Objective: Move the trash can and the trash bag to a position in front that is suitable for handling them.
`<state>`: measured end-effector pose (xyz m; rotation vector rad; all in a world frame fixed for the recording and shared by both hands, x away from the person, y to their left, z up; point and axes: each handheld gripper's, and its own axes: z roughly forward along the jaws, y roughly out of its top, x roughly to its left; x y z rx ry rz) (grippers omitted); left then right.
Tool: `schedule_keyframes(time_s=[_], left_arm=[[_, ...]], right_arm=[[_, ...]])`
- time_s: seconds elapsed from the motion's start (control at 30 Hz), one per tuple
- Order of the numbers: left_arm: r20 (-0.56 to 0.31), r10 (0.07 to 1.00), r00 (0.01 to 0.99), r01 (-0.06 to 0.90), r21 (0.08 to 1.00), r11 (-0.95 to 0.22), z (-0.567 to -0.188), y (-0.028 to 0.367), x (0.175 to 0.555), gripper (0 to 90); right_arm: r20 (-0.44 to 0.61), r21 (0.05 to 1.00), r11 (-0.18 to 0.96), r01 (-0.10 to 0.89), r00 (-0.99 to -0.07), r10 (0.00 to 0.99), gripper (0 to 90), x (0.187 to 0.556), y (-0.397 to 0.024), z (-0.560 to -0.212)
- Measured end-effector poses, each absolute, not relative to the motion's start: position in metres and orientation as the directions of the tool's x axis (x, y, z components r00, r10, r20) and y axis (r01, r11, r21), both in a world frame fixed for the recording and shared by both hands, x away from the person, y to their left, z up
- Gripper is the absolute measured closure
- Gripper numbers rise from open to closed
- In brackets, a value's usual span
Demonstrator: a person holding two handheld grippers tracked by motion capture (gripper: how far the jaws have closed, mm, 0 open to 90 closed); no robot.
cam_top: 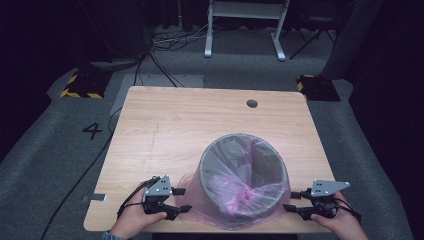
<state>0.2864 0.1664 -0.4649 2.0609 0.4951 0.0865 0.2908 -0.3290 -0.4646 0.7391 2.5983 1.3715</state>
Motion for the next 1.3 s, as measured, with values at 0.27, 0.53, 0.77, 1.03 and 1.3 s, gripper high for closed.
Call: schedule_keyframes(time_s=[0.27,0.53,0.77,1.03,1.3], left_arm=[[-0.119,0.415,0.902,0.253,0.924,-0.287,-0.435,0.159,0.294,79.1],[-0.199,0.532,0.823,0.45,0.8,-0.396,-0.477,0.166,0.316,89.9],[-0.16,0.442,0.883,0.398,0.755,-0.521,-0.481,0.152,0.306,83.6],[-0.127,0.466,0.876,0.294,0.905,-0.308,-0.461,0.172,0.295,30.8],[-0.08,0.591,0.803,0.284,0.922,-0.262,-0.454,0.207,0.289,26.3]], right_arm=[[0.079,0.9,0.376,0.221,-0.931,0.357,87.6,0.286,-0.301,-0.43],[0.107,0.835,0.429,0.344,-0.867,0.487,90.0,0.307,-0.302,-0.458],[0.162,0.787,0.462,0.409,-0.86,0.485,88.9,0.307,-0.309,-0.473],[0.108,0.875,0.38,0.3,-0.886,0.452,30.3,0.293,-0.326,-0.444],[0.108,0.894,0.337,0.295,-0.872,0.477,22.7,0.292,-0.34,-0.396]])
